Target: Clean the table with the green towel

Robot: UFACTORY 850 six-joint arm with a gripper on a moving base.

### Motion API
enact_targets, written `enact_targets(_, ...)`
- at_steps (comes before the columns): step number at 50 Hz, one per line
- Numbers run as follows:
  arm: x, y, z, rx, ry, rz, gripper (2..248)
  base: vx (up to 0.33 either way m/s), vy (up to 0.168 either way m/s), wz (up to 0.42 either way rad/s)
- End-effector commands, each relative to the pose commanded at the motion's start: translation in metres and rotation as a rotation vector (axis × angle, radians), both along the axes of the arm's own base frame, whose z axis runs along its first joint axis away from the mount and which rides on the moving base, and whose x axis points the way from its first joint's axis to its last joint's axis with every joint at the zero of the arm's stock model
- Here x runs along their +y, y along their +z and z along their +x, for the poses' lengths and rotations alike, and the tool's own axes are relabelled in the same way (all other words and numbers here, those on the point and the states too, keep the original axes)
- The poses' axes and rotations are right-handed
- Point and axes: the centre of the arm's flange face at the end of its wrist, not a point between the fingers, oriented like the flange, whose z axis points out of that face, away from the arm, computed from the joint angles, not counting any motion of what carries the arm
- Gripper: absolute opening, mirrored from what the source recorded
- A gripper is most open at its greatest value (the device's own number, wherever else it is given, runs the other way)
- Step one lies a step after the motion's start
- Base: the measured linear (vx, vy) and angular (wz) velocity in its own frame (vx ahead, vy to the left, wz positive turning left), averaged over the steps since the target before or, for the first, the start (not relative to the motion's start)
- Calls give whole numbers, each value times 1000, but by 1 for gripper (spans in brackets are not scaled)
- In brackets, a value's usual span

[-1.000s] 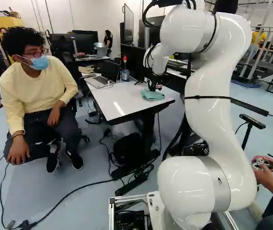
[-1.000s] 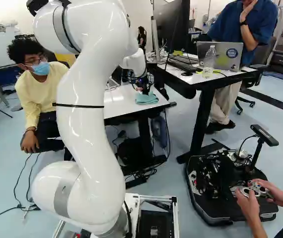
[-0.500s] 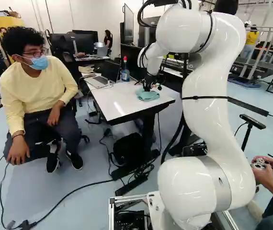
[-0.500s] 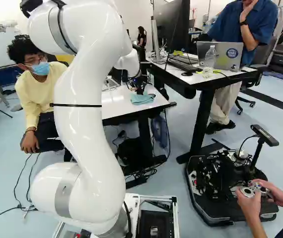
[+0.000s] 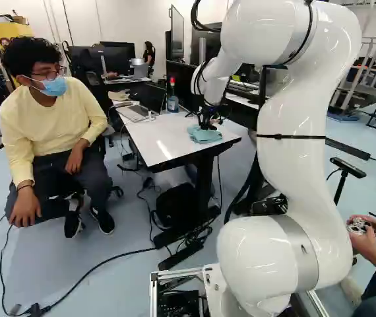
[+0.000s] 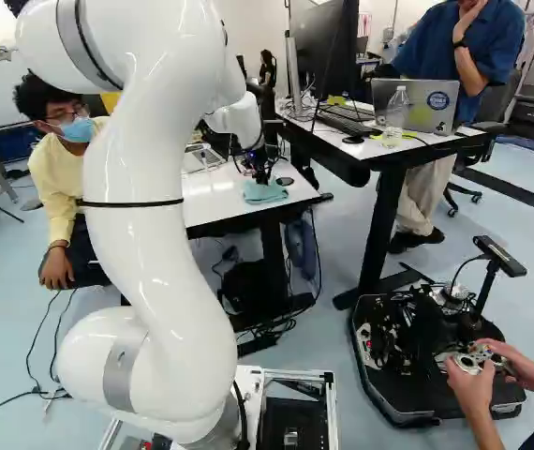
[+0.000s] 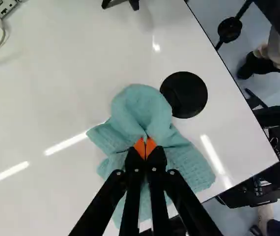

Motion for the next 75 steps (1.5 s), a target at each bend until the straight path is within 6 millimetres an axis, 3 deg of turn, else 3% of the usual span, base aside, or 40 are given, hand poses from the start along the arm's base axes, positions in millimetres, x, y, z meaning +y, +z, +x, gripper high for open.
enact_targets(19,-35,0,-6,2,-57,0,25,0,0,0)
enact_targets(34,-55,-1,11,-12,-85,-1,25,0,0,0)
enact_targets(53,-29,-2,34,-29,-41,-2,25,0,0,0)
enact_targets(65,-8,-2,31,-25,-9,-2,25,0,0,0)
enact_targets(75,-3,-2,28,-22,-1,-1,25,0,0,0)
